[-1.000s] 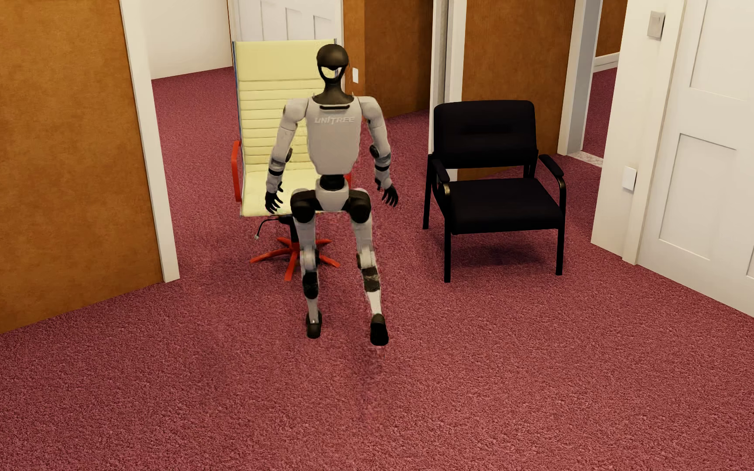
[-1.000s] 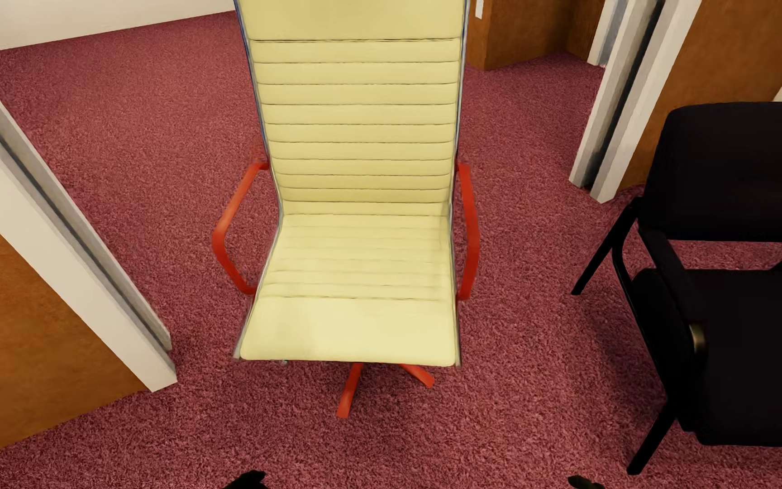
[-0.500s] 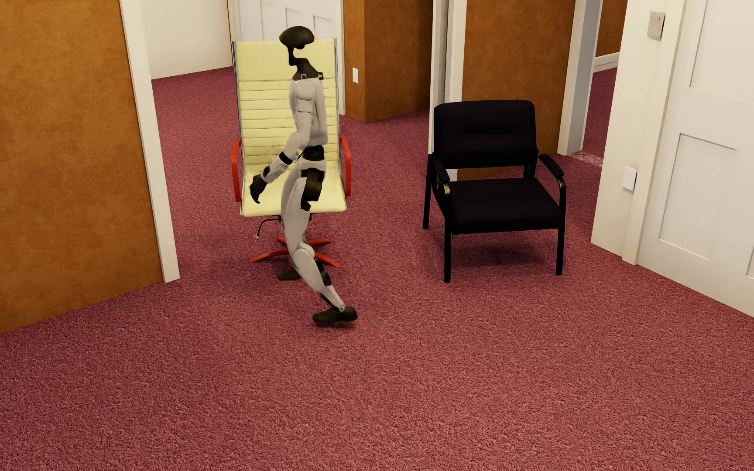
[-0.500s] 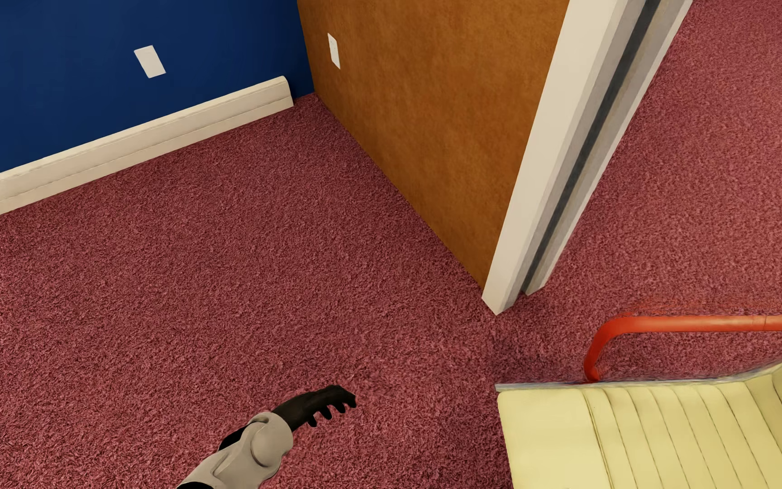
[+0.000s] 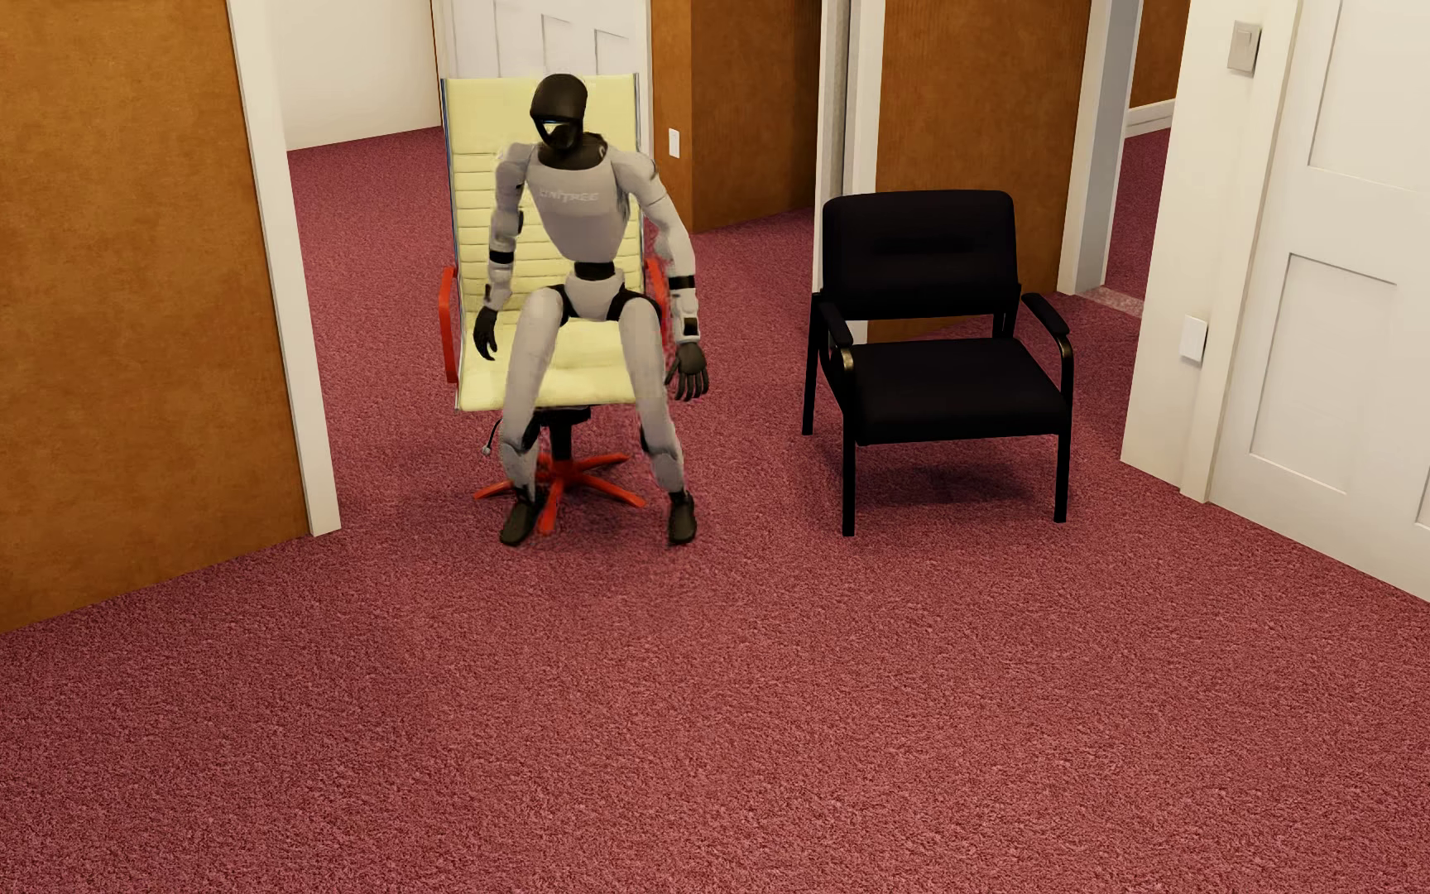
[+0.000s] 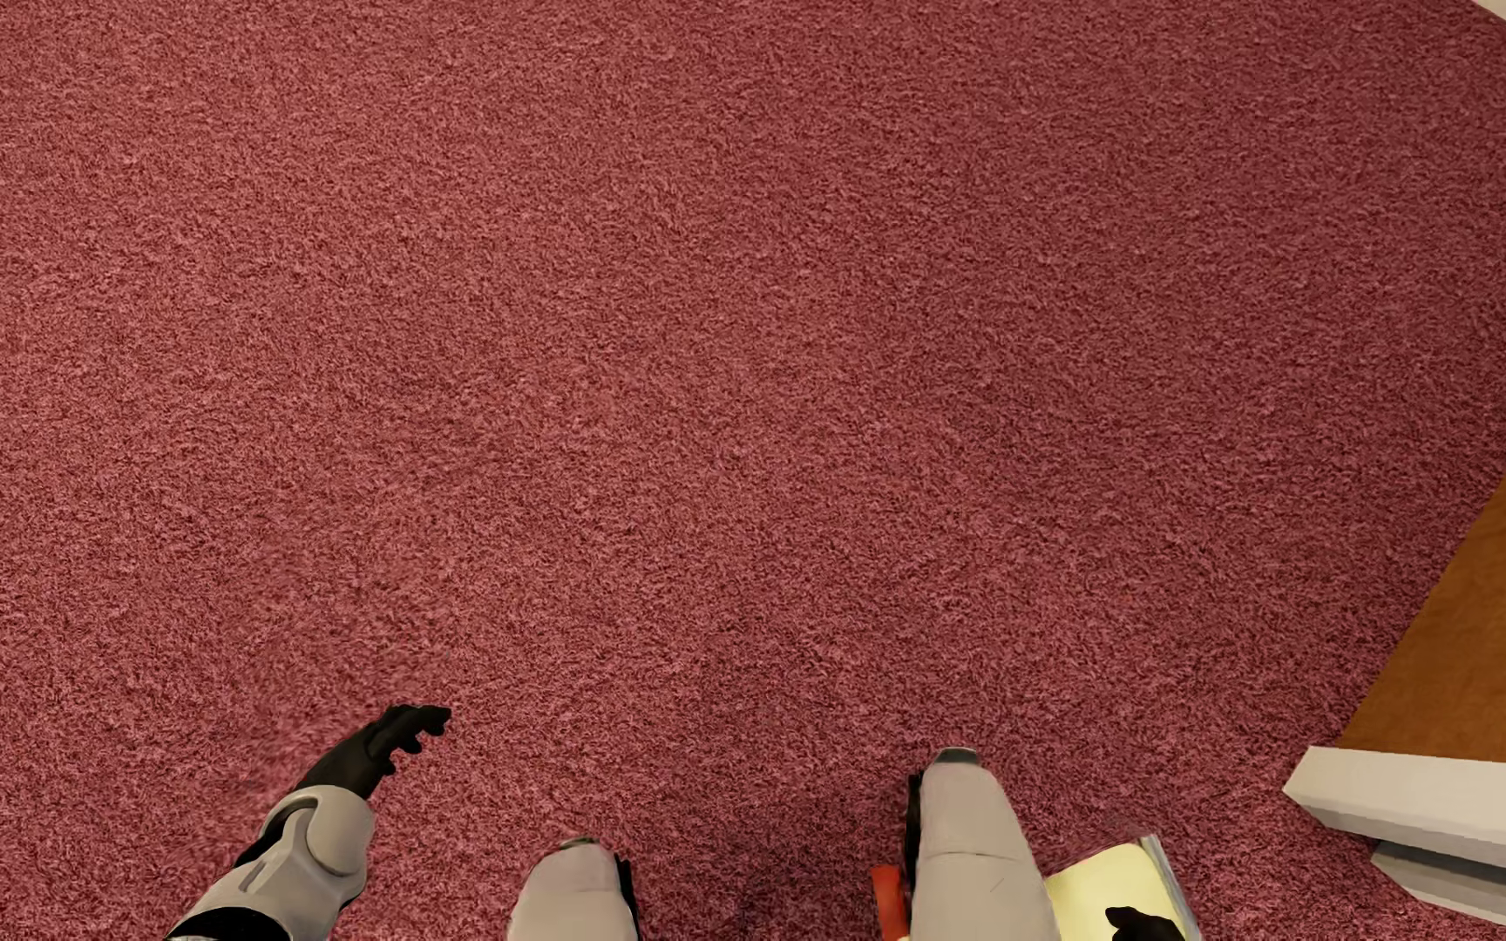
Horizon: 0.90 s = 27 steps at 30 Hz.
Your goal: Rest on light yellow chair
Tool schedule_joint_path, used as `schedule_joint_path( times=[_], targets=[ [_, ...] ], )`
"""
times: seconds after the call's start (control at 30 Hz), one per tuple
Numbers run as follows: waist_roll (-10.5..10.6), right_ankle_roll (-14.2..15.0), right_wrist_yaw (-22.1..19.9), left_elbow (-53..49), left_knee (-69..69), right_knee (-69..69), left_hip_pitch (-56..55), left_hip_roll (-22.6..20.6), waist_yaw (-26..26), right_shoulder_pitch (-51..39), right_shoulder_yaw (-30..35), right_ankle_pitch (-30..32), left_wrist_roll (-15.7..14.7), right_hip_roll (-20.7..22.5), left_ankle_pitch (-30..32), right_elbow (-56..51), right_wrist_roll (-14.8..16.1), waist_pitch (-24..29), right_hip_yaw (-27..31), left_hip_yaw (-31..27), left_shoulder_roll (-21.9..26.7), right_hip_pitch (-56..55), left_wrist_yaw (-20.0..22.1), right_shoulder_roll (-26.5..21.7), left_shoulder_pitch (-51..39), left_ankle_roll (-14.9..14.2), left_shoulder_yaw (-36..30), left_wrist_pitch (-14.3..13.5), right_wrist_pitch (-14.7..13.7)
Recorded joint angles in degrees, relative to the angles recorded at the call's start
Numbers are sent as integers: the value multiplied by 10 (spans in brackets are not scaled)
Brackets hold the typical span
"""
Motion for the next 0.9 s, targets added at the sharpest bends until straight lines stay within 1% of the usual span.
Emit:
schedule_joint_path(
  times=[0.03,0.07,0.1,0.13,0.17,0.2,0.23,0.27,0.3,0.33,0.37,0.4,0.43,0.47,0.5,0.53,0.57,0.6,0.63,0.67,0.7,0.73,0.77,0.8,0.83,0.87,0.9],
  targets=[
    [2,2,-7,1,64,20,-60,20,5,-21,5,-5,8,-1,-12,-11,2,17,8,-11,0,-31,-8,-4,-9,-11,-8,3,-11],
    [-3,-3,6,-2,120,35,-124,31,5,-39,12,5,21,8,-20,-23,-23,27,36,-44,2,-61,-19,-8,-9,-22,-11,2,-3],
    [-4,10,-19,-7,168,53,-175,35,7,-56,23,-22,23,14,-31,-47,-7,43,67,-77,4,-79,-16,-6,-8,-26,-15,-3,-8],
    [-3,-9,-29,-19,237,84,-244,36,8,-79,33,-73,28,24,-39,-59,-13,55,77,-109,7,-102,-13,-9,-6,-26,-17,-2,-13],
    [-5,-18,-24,-27,300,150,-310,42,8,-96,35,-90,46,33,-55,-84,-25,63,83,-132,11,-153,-19,-14,-3,-32,-10,18,-10],
    [-13,5,-37,-38,354,227,-354,69,11,-126,47,-100,52,43,-77,-97,-34,80,94,-153,15,-212,-20,-11,-2,-54,6,12,-9],
    [-11,4,-57,-56,410,283,-394,89,9,-148,67,-131,40,45,-101,-119,-41,97,85,-166,18,-243,13,-13,9,-63,16,23,-4],
    [-6,14,-69,-60,467,347,-426,93,6,-171,68,-160,30,31,-120,-135,-42,120,81,-186,6,-263,26,-22,14,-71,26,27,1],
    [2,36,-89,-71,519,411,-461,83,6,-184,67,-184,17,14,-138,-156,-44,133,92,-202,-2,-289,56,-35,17,-64,19,31,8],
    [7,41,-87,-87,566,465,-491,76,12,-201,67,-201,19,13,-152,-178,-36,149,101,-224,-15,-312,74,-63,20,-63,30,35,5],
    [16,48,-109,-98,610,509,-514,72,14,-214,60,-220,-2,12,-162,-193,-37,169,105,-240,-29,-319,97,-63,14,-65,48,28,25],
    [16,51,-112,-115,646,549,-537,69,16,-228,68,-226,-2,10,-159,-196,-33,178,110,-262,-32,-338,111,-75,16,-73,52,21,23],
    [14,54,-140,-122,664,574,-537,68,16,-240,81,-228,2,3,-157,-190,-20,190,114,-263,-34,-339,123,-83,13,-76,49,22,31],
    [17,61,-146,-115,665,580,-523,70,19,-248,81,-221,7,0,-148,-182,-13,208,117,-258,-43,-328,125,-87,6,-79,44,21,38],
    [12,63,-152,-105,660,581,-504,79,20,-255,91,-211,15,-6,-138,-163,-4,221,120,-247,-49,-319,126,-81,4,-87,41,27,43],
    [13,79,-150,-94,658,587,-494,83,19,-256,92,-197,5,-17,-129,-155,8,221,122,-241,-53,-315,129,-72,12,-93,35,36,42],
    [18,84,-156,-94,660,593,-484,82,19,-248,95,-193,5,-30,-125,-146,12,219,121,-239,-54,-303,113,-69,15,-96,35,33,45],
    [15,85,-152,-91,666,605,-467,81,19,-236,89,-194,21,-42,-128,-140,4,211,121,-234,-53,-294,87,-64,27,-96,35,38,57],
    [10,80,-156,-93,673,618,-449,88,20,-228,90,-205,23,-41,-140,-135,3,207,122,-230,-49,-285,80,-58,32,-100,34,22,57],
    [11,70,-150,-89,678,620,-434,91,21,-222,90,-221,38,-40,-149,-128,11,201,117,-226,-52,-268,69,-51,38,-99,33,30,49],
    [9,61,-158,-74,681,623,-424,91,19,-223,88,-236,31,-40,-153,-110,19,194,118,-224,-58,-257,70,-38,40,-101,33,30,56],
    [9,56,-158,-50,682,624,-418,94,18,-226,91,-244,8,-35,-155,-94,30,188,119,-222,-76,-253,72,-28,38,-105,42,37,56],
    [9,56,-161,-31,679,625,-410,96,15,-232,91,-250,-4,-33,-157,-74,35,188,119,-218,-85,-248,86,-15,33,-108,50,32,59],
    [12,54,-162,-20,679,624,-412,98,15,-230,87,-254,-4,-36,-157,-66,36,181,117,-219,-90,-247,83,-10,34,-112,48,43,62],
    [11,57,-159,-8,678,624,-407,100,15,-236,83,-252,-5,-37,-156,-56,40,184,117,-213,-93,-246,93,-5,29,-114,51,43,61],
    [12,65,-166,-2,677,628,-401,105,15,-234,85,-249,-3,-36,-155,-55,42,189,120,-209,-92,-246,89,1,24,-114,54,46,68],
    [16,64,-170,0,676,627,-399,106,17,-230,82,-248,-4,-38,-154,-55,46,188,114,-210,-90,-242,83,2,24,-115,49,45,69]
  ],
)
